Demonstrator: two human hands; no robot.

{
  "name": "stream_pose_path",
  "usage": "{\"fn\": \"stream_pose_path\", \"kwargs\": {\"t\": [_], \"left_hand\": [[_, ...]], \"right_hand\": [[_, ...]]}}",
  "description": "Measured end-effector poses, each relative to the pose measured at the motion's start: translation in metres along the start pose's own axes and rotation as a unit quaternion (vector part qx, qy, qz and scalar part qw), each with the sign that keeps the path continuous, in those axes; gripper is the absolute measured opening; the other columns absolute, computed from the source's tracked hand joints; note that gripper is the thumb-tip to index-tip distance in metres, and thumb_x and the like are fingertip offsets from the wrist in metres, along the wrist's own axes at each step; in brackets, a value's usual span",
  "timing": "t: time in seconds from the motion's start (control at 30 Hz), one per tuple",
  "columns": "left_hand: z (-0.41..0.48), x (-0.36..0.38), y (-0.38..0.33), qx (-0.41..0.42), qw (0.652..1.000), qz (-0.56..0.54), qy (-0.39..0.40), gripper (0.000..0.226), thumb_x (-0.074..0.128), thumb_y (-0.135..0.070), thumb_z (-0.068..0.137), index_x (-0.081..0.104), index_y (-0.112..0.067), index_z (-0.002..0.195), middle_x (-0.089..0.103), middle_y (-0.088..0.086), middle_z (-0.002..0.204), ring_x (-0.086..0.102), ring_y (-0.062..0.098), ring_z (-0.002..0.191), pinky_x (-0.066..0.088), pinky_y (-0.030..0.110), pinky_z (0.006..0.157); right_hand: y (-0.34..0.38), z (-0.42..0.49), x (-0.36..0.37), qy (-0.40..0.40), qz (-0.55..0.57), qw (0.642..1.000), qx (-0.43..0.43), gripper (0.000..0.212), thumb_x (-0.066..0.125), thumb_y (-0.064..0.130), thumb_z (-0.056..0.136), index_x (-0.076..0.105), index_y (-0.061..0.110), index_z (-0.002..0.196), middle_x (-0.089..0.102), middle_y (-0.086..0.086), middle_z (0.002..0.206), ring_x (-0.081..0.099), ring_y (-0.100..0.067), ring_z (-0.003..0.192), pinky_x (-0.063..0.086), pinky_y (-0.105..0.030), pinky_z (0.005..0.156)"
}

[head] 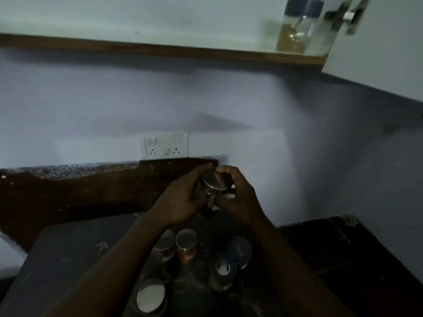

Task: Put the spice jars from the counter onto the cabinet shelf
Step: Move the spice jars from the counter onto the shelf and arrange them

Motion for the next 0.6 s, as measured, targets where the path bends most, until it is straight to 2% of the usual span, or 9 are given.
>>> {"fn": "stream_pose_path", "kwargs": {"t": [0.07, 0.13, 0.3, 0.37, 0.47, 0.6], "left_hand": [[0.016, -0.016, -0.021, 0.018, 0.999, -0.015, -0.031, 0.086, 0.078, -0.042, 0.078, 0.031, -0.047, 0.150, 0.054, -0.021, 0.140, 0.055, -0.005, 0.122, 0.045, 0.019, 0.100], [0.031, -0.034, -0.043, 0.038, 0.997, -0.024, -0.066, 0.083, 0.077, -0.045, 0.079, 0.031, -0.050, 0.148, 0.055, -0.022, 0.138, 0.058, -0.001, 0.120, 0.051, 0.026, 0.097], [0.075, -0.090, -0.107, 0.102, 0.980, -0.030, -0.167, 0.075, 0.077, -0.047, 0.080, 0.036, -0.053, 0.142, 0.059, -0.024, 0.130, 0.061, 0.000, 0.111, 0.061, 0.033, 0.083], [0.096, -0.116, -0.139, 0.127, 0.969, -0.022, -0.212, 0.074, 0.078, -0.055, 0.077, 0.038, -0.054, 0.140, 0.061, -0.025, 0.125, 0.064, -0.001, 0.104, 0.062, 0.032, 0.076], [0.128, -0.147, -0.190, 0.167, 0.948, 0.019, -0.270, 0.071, 0.071, -0.069, 0.073, 0.038, -0.056, 0.134, 0.063, -0.027, 0.114, 0.066, -0.003, 0.094, 0.060, 0.031, 0.070], [0.177, -0.177, -0.231, 0.178, 0.924, 0.048, -0.335, 0.066, 0.066, -0.071, 0.073, 0.037, -0.051, 0.128, 0.064, -0.023, 0.108, 0.066, 0.003, 0.090, 0.059, 0.033, 0.070]], "right_hand": [[0.024, 0.013, -0.019, -0.034, 0.008, 0.998, -0.044, 0.070, 0.083, 0.002, 0.073, 0.056, 0.020, 0.135, 0.061, 0.005, 0.133, 0.059, -0.010, 0.121, 0.054, -0.039, 0.099], [0.049, 0.026, -0.036, -0.058, 0.012, 0.995, -0.078, 0.068, 0.081, 0.003, 0.075, 0.055, 0.018, 0.137, 0.060, 0.005, 0.134, 0.058, -0.010, 0.122, 0.054, -0.038, 0.099], [0.119, 0.065, -0.088, -0.126, 0.039, 0.981, -0.144, 0.055, 0.081, 0.024, 0.085, 0.055, 0.026, 0.133, 0.059, 0.009, 0.133, 0.060, -0.009, 0.122, 0.056, -0.033, 0.098], [0.152, 0.085, -0.116, -0.176, 0.035, 0.968, -0.178, 0.052, 0.081, 0.036, 0.084, 0.057, 0.030, 0.129, 0.058, 0.009, 0.130, 0.060, -0.005, 0.119, 0.057, -0.026, 0.092], [0.199, 0.116, -0.155, -0.233, 0.004, 0.948, -0.219, 0.052, 0.079, 0.050, 0.081, 0.060, 0.033, 0.126, 0.057, 0.010, 0.126, 0.060, 0.001, 0.111, 0.055, -0.016, 0.083], [0.248, 0.162, -0.199, -0.263, -0.088, 0.928, -0.249, 0.050, 0.075, 0.056, 0.081, 0.060, 0.034, 0.124, 0.062, 0.016, 0.116, 0.060, 0.001, 0.103, 0.050, -0.016, 0.079]]}}
Point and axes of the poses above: each hand's wrist, its own z-axis towards the middle knuckle, its own x-axis out of the palm, y = z × x, the point moved 8 cm from there along z, towards the middle knuckle
